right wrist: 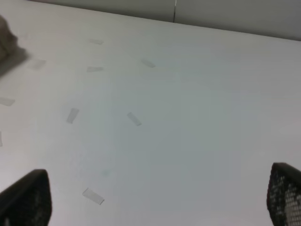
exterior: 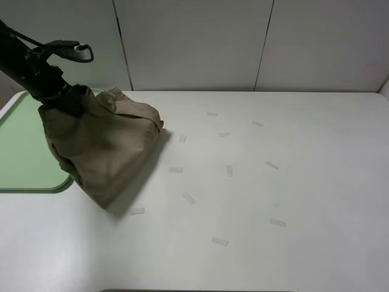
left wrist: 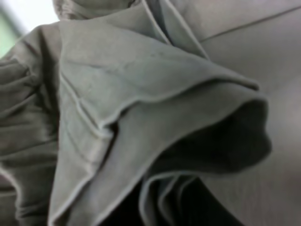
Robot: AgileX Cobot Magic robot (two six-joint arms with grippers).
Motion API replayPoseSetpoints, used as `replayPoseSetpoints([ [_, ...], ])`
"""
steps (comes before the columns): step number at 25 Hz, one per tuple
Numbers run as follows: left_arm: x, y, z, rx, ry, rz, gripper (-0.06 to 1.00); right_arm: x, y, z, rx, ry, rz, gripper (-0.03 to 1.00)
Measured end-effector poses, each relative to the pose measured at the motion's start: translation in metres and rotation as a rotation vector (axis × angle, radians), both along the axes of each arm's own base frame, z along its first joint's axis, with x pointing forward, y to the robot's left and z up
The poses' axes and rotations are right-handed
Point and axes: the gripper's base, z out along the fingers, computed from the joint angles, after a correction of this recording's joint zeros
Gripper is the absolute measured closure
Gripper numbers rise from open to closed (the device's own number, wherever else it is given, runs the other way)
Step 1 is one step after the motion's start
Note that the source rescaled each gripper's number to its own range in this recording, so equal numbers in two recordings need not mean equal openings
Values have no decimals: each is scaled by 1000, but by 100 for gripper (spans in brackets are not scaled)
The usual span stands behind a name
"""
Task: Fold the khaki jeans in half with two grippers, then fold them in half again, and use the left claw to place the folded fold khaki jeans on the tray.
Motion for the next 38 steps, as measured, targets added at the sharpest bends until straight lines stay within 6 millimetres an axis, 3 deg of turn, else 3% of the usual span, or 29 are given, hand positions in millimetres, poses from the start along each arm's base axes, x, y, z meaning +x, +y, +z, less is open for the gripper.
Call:
replayPoseSetpoints([
  [6,-2,26,5,113,-18,55,94,0,0,0,0,0,0,-3],
  [20,12,41,8,247,-178,156,94,0,0,0,0,0,0,-3],
  [27,-5,60,-10,328,-178,147,94,0,0,0,0,0,0,-3],
  [38,-22,94,-3,381,-182,257,94,0,0,0,0,0,0,-3],
])
